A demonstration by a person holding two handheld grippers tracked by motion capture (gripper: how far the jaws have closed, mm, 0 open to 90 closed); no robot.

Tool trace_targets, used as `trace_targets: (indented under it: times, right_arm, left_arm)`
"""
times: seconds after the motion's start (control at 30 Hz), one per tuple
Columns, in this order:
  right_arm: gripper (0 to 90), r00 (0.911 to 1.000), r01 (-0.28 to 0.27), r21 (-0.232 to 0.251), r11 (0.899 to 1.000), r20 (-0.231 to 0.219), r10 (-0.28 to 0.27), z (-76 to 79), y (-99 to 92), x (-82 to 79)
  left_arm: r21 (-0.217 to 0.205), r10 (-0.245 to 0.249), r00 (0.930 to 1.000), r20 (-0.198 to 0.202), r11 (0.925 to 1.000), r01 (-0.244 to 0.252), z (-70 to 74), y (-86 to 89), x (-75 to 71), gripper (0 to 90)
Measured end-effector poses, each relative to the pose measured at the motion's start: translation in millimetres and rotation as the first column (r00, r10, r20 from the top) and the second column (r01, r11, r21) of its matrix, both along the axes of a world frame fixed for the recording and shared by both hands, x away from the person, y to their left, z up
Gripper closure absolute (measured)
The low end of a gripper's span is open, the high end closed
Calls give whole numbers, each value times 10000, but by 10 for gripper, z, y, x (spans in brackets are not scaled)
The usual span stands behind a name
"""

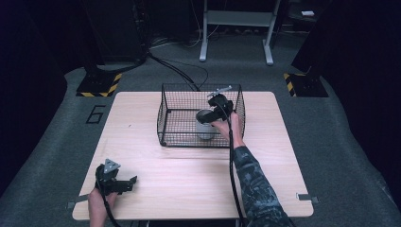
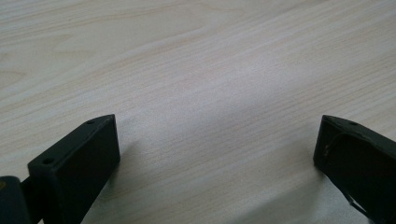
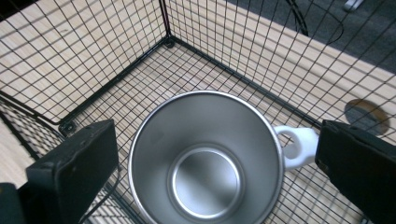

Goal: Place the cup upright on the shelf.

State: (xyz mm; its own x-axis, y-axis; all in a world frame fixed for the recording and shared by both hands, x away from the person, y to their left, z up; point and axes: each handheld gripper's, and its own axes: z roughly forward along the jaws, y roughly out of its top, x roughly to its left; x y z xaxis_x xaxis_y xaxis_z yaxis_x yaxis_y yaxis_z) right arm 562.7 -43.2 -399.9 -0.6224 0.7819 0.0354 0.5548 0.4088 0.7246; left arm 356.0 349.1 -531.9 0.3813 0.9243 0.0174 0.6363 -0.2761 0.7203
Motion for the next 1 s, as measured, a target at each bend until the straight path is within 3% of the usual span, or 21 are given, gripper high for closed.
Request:
trace_targets:
  times: [0.2,0.57,1.0]
  right_arm:
    - [0,9991,-237,142,9996,361,232,143,-114,-139]
    - [0,9928,-723,-96,9973,953,729,323,-289,-640]
    - [0,9832,-685,-482,9965,1664,756,322,-635,-1223]
  left_arm:
    - [8,-4,10000,2,10000,4,0,0,-1,4]
    - [-1,0,10000,-4,10000,0,0,0,0,4]
    - [68,-59,9999,-94,10000,60,10,4,-3,4]
